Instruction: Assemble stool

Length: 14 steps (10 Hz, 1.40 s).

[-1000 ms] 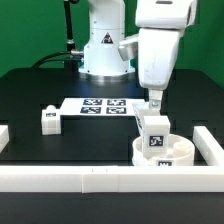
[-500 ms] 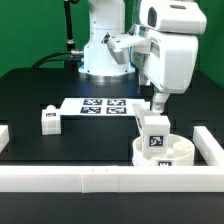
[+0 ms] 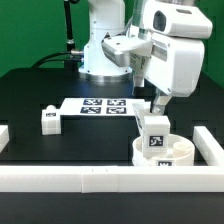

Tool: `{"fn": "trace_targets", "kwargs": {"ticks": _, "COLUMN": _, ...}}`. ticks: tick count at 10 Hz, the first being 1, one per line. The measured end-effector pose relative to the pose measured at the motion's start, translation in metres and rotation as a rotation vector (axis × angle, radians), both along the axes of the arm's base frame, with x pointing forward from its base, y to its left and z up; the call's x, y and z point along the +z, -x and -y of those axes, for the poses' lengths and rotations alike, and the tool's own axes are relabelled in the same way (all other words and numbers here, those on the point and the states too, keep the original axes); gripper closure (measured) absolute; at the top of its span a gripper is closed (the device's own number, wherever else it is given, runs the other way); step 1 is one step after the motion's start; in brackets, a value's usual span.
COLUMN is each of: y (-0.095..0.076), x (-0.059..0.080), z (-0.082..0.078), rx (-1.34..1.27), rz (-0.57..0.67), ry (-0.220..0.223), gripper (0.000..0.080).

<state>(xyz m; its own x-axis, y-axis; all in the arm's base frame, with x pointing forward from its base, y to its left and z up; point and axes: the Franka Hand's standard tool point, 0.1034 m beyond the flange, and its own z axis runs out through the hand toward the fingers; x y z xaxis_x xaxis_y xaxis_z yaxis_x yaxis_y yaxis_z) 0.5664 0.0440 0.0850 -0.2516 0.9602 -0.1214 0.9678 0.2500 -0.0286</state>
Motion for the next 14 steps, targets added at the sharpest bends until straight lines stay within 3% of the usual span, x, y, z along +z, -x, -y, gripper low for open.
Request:
{"fn": "trace_targets", "kwargs": {"ticks": 2, "y": -0.0009, "x": -0.0014, "z": -0.0009, "rx": -0.002, "rz": -0.001, "ry": 0.0, "gripper": 0.0174}}
{"fn": "trace_targets", "kwargs": {"ticks": 3, "y": -0.0007, "x": -0.0016, "z": 0.0, "rx": -0.004, "rz": -0.001, "ry": 0.0, "gripper": 0.0347}}
{"fn": "trace_targets", "kwargs": {"ticks": 4, "y": -0.0008, "x": -0.0016, "z": 0.0006, "rx": -0.012, "rz": 0.0, "ry": 0.0, "gripper": 0.0468}}
{"fn": "trace_targets", "kwargs": {"ticks": 7, "y": -0.0012, "x": -0.0017, "z": 0.0019, "rx": -0.157, "rz": 0.015, "ry": -0.001, "gripper": 0.0468}}
{"fn": "trace_targets", "kwargs": {"ticks": 9, "y": -0.0084, "x": -0.0015, "z": 0.0059, "rx": -0.47, "rz": 0.048, "ry": 0.004, "gripper": 0.0468}}
{"fn": "trace_targets", "kwargs": {"ticks": 12, "y": -0.0033, "x": -0.0016, "z": 0.003, "rx": -0.952, "rz": 0.079, "ry": 0.003, "gripper": 0.0468}}
{"fn": "trace_targets", "kwargs": {"ticks": 14, "y": -0.0022, "x": -0.0017, "z": 0.003, "rx": -1.138, "rz": 0.085, "ry": -0.004, "gripper": 0.0467}}
